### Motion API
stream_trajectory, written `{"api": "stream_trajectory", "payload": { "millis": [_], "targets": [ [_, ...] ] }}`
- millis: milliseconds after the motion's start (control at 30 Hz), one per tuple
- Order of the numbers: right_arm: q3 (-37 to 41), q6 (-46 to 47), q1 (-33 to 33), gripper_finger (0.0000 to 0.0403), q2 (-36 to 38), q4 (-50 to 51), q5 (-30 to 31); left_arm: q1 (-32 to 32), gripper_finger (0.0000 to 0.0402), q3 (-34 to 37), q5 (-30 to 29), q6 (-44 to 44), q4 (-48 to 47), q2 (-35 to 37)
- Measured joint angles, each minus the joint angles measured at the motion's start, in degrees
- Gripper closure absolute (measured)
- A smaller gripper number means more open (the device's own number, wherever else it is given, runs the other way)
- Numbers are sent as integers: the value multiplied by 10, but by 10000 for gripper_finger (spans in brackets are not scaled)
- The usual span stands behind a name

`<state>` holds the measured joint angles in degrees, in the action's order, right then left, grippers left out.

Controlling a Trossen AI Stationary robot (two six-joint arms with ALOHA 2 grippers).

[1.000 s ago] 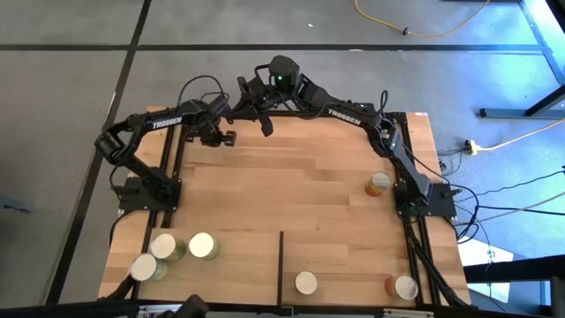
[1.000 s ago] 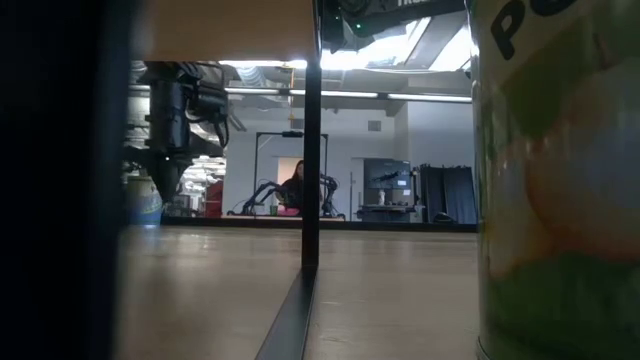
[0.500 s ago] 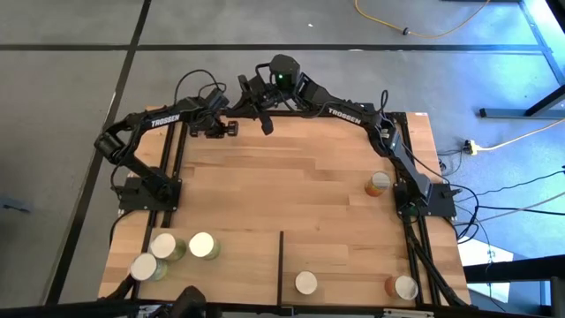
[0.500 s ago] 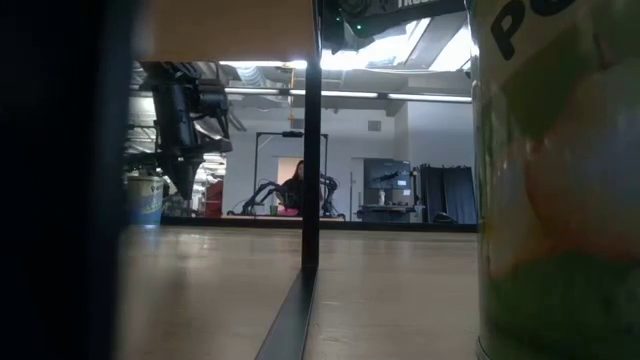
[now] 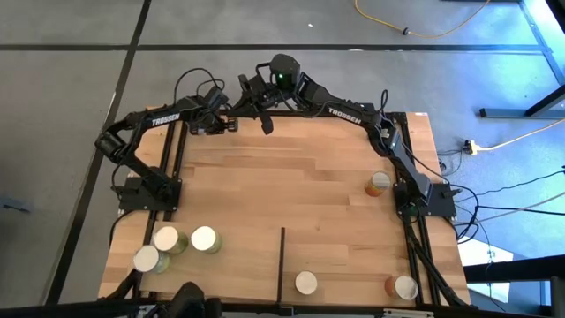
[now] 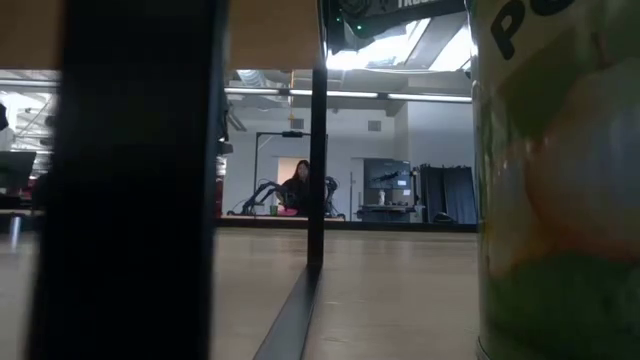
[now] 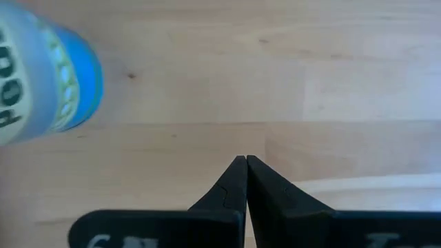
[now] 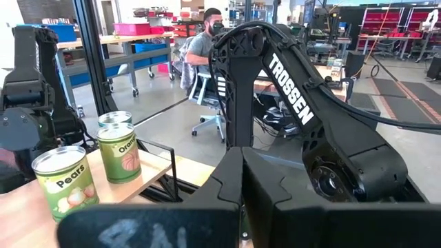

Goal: Pick and place cans onto a shelf
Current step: Put the canned peas on the shelf

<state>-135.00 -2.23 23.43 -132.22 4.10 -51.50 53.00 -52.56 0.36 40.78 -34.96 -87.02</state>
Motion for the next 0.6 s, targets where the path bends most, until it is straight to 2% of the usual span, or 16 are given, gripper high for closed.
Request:
{"api": "stream_trajectory", "payload": {
  "millis": [233, 400, 533, 600],
  "targets": [
    [0, -9, 1, 393, 0, 0, 0, 14, 401, 0, -28, 7, 31, 0],
    [0, -9, 1, 393, 0, 0, 0, 16, 402, 0, -23, 7, 28, 1],
    [0, -9, 1, 393, 0, 0, 0, 6, 402, -2, -23, 7, 18, 31],
    [0, -9, 1, 393, 0, 0, -1, 6, 402, -15, -40, 5, -18, 50]
  ]
}}
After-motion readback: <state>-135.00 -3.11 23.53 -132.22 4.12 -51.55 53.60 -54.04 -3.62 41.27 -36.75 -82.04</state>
